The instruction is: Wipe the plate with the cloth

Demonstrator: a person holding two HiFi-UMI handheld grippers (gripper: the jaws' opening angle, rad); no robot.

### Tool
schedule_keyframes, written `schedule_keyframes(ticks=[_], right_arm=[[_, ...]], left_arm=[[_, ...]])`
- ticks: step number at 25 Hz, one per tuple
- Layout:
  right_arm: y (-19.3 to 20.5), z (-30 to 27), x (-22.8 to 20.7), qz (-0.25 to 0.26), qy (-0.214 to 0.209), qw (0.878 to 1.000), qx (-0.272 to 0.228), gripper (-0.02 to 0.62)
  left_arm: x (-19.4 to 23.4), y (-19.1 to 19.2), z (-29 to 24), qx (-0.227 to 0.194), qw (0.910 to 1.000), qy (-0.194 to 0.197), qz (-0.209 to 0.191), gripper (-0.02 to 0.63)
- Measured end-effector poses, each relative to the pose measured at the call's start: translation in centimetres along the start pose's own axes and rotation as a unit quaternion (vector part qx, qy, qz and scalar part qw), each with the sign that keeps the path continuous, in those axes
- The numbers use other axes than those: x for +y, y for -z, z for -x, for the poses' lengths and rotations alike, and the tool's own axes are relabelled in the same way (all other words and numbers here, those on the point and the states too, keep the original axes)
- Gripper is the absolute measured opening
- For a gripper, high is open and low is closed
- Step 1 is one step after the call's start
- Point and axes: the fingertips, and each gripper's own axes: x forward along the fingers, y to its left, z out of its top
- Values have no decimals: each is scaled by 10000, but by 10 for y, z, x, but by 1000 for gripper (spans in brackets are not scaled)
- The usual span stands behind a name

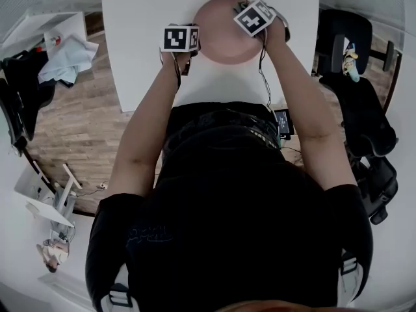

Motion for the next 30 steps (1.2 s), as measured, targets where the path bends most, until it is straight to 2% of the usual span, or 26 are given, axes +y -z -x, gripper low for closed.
schedule_keyframes(ticks=[6, 11, 15, 20, 26, 30], right_arm=[[-37, -4, 32, 639, -222, 9975, -217, 34], [-53, -4, 90, 1049, -805, 9899, -514, 34], [-41, 2, 128, 1213, -1148, 9846, -521, 34], [4, 12, 159, 1252, -1611, 9784, -332, 34], [60, 18, 143, 948, -1721, 9802, 256, 34], [75, 18, 99, 724, -1186, 9888, 547, 35]], left_arm=[[2, -2, 2, -256, 9990, -24, 364, 27], [6, -3, 2, -420, 9975, -52, 566, 26], [7, -4, 3, -458, 9974, -86, 558, 26], [4, -4, 0, -432, 9976, -67, 531, 26], [3, -4, -2, -388, 9984, -85, 412, 26], [3, -3, -2, -358, 9985, -77, 406, 26]])
